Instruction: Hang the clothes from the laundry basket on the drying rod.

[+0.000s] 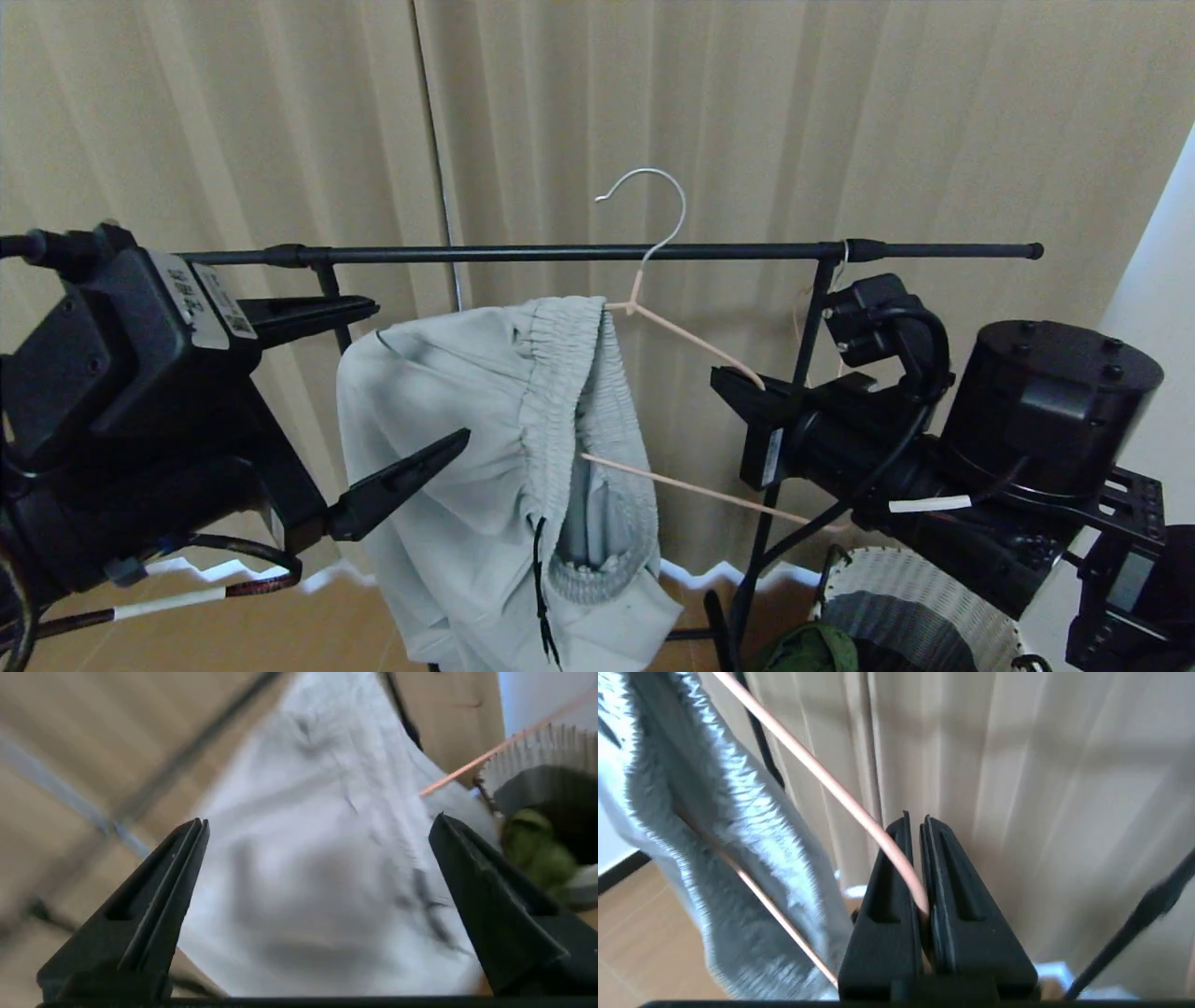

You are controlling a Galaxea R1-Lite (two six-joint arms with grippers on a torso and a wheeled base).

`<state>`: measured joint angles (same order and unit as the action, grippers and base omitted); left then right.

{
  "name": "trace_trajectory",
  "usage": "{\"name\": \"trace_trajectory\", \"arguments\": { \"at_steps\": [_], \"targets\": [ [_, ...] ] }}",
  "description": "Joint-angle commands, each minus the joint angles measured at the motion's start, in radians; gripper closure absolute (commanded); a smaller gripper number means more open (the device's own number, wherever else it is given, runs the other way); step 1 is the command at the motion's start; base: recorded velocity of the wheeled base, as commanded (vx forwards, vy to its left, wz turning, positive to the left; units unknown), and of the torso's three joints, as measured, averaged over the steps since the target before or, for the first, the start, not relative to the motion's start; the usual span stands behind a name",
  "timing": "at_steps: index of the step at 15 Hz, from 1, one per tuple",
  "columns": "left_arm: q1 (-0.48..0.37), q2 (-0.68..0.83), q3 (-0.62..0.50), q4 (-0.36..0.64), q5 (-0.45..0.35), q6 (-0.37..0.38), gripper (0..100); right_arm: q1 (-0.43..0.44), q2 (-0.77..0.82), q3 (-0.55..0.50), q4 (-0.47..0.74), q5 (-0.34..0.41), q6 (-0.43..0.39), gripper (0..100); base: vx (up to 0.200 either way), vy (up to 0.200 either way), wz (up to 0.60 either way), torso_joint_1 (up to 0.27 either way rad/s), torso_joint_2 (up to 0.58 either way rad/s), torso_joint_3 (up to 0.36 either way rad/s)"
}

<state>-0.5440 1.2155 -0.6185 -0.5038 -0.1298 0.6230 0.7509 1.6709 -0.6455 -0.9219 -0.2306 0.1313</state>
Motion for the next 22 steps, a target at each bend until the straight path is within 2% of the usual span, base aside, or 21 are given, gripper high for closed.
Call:
{"name": "trace_trajectory", "arguments": {
  "at_steps": [1, 7, 13, 16, 17, 22],
  "targets": [
    [0.047, 0.070, -0.052, -0.001, -0.028, 0.047, 0, -0.004, 0.000, 0.037, -0.043, 0.025, -0.022, 100, 0.000, 0.000, 0.00, 0.000, 0.00, 0.000],
    [0.055, 0.187, -0.124, -0.007, -0.030, 0.069, 0, 0.001, -0.003, 0.055, -0.064, 0.094, -0.062, 100, 0.000, 0.000, 0.00, 0.000, 0.00, 0.000],
    [0.056, 0.193, -0.090, -0.007, -0.028, 0.070, 0, 0.031, -0.008, 0.061, -0.087, 0.123, -0.071, 100, 0.000, 0.000, 0.00, 0.000, 0.00, 0.000],
    [0.056, 0.188, -0.064, -0.009, -0.028, 0.073, 0, 0.041, -0.005, 0.061, -0.118, 0.134, -0.116, 100, 0.000, 0.000, 0.00, 0.000, 0.00, 0.000],
    [0.056, 0.188, -0.058, -0.009, -0.028, 0.075, 100, 0.041, -0.005, 0.063, -0.123, 0.152, -0.119, 100, 0.000, 0.000, 0.00, 0.000, 0.00, 0.000],
    [0.056, 0.187, -0.040, -0.009, -0.028, 0.093, 100, 0.044, -0.005, 0.061, -0.124, 0.171, -0.121, 100, 0.000, 0.000, 0.00, 0.000, 0.00, 0.000]
  ]
}}
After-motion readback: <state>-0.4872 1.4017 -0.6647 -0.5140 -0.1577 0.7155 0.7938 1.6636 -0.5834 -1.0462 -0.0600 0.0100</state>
